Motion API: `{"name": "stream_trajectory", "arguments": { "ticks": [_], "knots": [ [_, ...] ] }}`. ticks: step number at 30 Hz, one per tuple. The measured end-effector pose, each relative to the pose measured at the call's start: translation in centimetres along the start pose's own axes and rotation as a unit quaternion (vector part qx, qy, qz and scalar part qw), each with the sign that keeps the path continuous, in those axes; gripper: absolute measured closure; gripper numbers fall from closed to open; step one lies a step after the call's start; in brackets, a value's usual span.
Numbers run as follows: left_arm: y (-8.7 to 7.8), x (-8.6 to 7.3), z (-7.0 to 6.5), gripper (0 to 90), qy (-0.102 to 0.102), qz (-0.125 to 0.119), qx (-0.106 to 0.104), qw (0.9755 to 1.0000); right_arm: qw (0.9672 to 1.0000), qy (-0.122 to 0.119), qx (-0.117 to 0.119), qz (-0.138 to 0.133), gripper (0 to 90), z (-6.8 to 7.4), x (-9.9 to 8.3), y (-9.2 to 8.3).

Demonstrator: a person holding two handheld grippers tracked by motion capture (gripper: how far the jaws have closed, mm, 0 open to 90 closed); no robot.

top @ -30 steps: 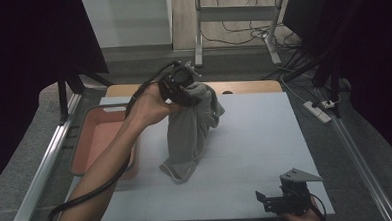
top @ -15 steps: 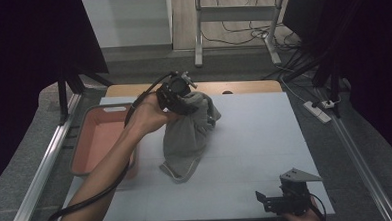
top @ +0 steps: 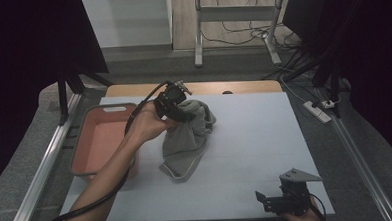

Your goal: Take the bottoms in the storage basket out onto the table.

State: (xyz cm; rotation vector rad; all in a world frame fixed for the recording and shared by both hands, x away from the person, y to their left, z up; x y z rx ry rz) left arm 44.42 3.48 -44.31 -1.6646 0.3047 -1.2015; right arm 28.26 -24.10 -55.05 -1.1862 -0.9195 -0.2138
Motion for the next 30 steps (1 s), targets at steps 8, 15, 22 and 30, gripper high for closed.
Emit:
{"name": "stream_trajectory", "arguments": {
  "ticks": [8, 15, 22, 30],
  "knots": [
    [1.0, -0.8, -0.1, 52.0, 0.004, -0.015, -0.008, 0.9999, 1.0, 0.0, 0.002, -0.001, 0.0, 0.0, 0.0, 0.0],
    [1.8, -1.5, -0.1, 51.5, -0.002, -0.017, -0.014, 0.9998, 1.0, 0.0, 0.001, 0.0, 0.0, 0.0, 0.0, 0.0],
    [3.3, -2.3, -0.4, 50.9, -0.026, -0.009, -0.033, 0.9991, 1.0, 0.0, 0.0, 0.0, 0.0, 0.0, 0.0, 0.0],
    [5.1, -3.3, -0.6, 50.5, -0.019, -0.003, -0.032, 0.9993, 1.0, 0.0, 0.0, 0.0, 0.0, 0.0, 0.0, 0.0]
  ]
}}
Point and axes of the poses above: each handheld gripper's, and its own axes: y roughly forward along the jaws, x roughly out of its top, z roughly to its left, the point moved 10 cm from there along y, roughly forward along the jaws
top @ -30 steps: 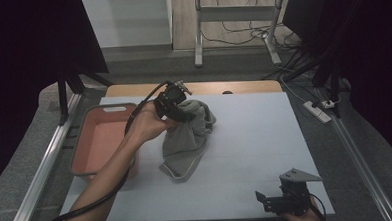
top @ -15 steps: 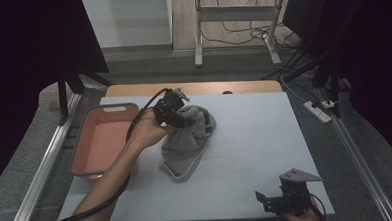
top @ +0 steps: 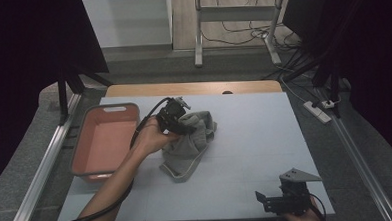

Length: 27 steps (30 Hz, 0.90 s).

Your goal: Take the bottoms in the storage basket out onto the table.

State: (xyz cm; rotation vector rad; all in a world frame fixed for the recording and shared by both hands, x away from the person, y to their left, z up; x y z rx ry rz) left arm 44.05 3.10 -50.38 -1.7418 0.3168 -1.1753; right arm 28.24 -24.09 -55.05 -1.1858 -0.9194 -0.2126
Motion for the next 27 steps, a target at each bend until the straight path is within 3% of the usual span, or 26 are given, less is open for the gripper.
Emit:
{"name": "stream_trajectory", "arguments": {
  "ticks": [14, 27],
  "knots": [
    [2.5, -1.6, 0.1, 48.5, -0.016, 0.0, -0.011, 0.9998, 1.0, 0.001, 0.0, 0.0, 0.0, 0.0, 0.0, 0.0],
    [4.7, -2.5, -0.4, 45.3, -0.012, 0.012, -0.007, 0.9998, 1.0, 0.002, 0.002, 0.0, 0.0, 0.0, 0.0, 0.0]
  ]
}}
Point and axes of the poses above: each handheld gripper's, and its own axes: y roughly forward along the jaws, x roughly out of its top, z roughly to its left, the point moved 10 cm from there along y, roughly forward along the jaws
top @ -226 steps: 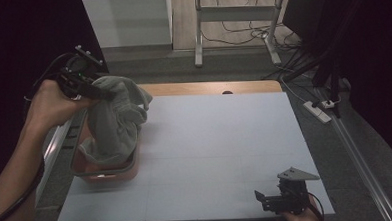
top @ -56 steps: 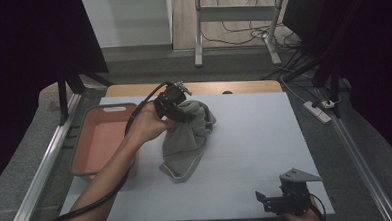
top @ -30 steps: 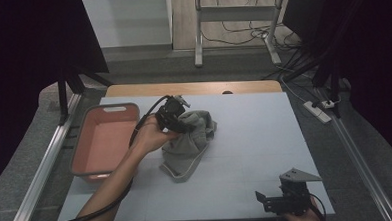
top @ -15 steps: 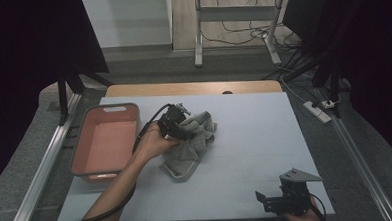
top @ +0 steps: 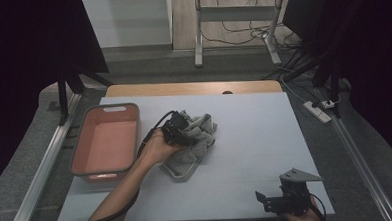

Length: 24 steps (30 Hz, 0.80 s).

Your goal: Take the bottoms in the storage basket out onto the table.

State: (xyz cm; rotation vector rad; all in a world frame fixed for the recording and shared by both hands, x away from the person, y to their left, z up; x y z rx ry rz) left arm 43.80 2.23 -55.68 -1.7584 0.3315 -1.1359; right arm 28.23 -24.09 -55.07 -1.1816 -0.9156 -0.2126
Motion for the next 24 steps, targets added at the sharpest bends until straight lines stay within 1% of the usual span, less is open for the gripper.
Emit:
{"name": "stream_trajectory", "arguments": {
  "ticks": [6, 8, 9, 11, 12, 13, 16, 24],
  "knots": [
    [0.8, -0.5, 0.2, 41.7, -0.001, 0.01, 0.008, 0.9999, 1.0, -0.001, -0.001, 0.001, 0.0, 0.0, 0.0, 0.0],
    [1.0, -0.6, 0.2, 39.6, -0.003, 0.012, 0.007, 0.9999, 1.0, 0.0, 0.0, 0.001, 0.0, 0.0, 0.0, 0.0],
    [1.3, -0.7, 0.3, 38.8, -0.007, 0.009, 0.006, 0.9999, 1.0, 0.0, 0.0, 0.002, 0.0, 0.0, 0.0, 0.0],
    [1.6, -0.9, 0.3, 36.0, -0.015, 0.011, 0.002, 0.9998, 1.0, -0.001, -0.001, 0.001, 0.0, 0.0, 0.0, 0.0],
    [1.8, -1.1, 0.4, 34.2, -0.012, 0.017, 0.002, 0.9998, 1.0, -0.001, -0.001, 0.001, 0.0, 0.0, 0.0, 0.0],
    [1.9, -1.3, 0.4, 32.7, -0.012, 0.017, 0.002, 0.9998, 1.0, -0.001, 0.0, 0.001, 0.0, 0.0, 0.0, 0.0],
    [2.0, -1.4, 0.4, 30.6, -0.016, 0.014, -0.001, 0.9998, 1.0, -0.001, 0.0, 0.002, 0.0, 0.0, 0.0, 0.0],
    [2.0, -1.2, 0.5, 25.1, -0.014, 0.014, 0.001, 0.9998, 1.0, -0.001, 0.002, 0.002, 0.0, 0.0, 0.0, 0.0]
  ]
}}
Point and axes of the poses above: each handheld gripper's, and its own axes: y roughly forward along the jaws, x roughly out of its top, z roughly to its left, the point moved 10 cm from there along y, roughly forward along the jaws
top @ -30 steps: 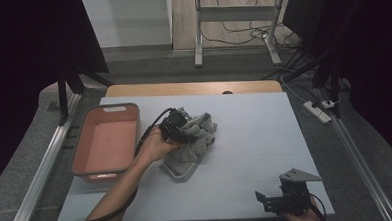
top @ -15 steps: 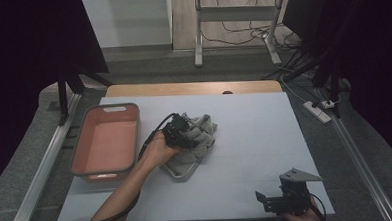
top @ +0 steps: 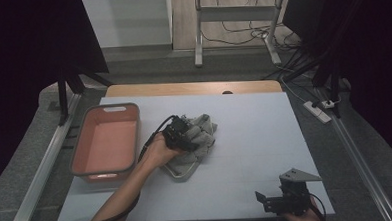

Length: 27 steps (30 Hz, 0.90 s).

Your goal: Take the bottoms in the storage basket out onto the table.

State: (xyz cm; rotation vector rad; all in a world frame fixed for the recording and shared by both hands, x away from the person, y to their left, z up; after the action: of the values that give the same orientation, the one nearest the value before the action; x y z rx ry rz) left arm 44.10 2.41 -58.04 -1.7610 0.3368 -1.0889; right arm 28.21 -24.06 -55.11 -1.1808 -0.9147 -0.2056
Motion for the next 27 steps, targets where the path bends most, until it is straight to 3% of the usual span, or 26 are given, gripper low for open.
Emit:
{"name": "stream_trajectory", "arguments": {
  "ticks": [6, 19, 27],
  "knots": [
    [0.11, 0.13, -0.1, 17.3, -0.013, -0.013, -0.012, 0.9998, 1.0, 0.0, 0.0, 0.0, 0.0, 0.0, 0.0, -0.01],
    [0.01, 0.45, -0.58, 0.0, -0.013, -0.029, -0.033, 0.999, 1.0, 0.001, 0.001, 0.0, 0.0, 0.0, -0.01, 0.0],
    [-0.4, 0.58, -0.63, 0.0, -0.003, -0.041, -0.026, 0.9988, 1.0, 0.0, 0.001, 0.0, 0.0, 0.02, -0.01, 0.01]
  ]
}}
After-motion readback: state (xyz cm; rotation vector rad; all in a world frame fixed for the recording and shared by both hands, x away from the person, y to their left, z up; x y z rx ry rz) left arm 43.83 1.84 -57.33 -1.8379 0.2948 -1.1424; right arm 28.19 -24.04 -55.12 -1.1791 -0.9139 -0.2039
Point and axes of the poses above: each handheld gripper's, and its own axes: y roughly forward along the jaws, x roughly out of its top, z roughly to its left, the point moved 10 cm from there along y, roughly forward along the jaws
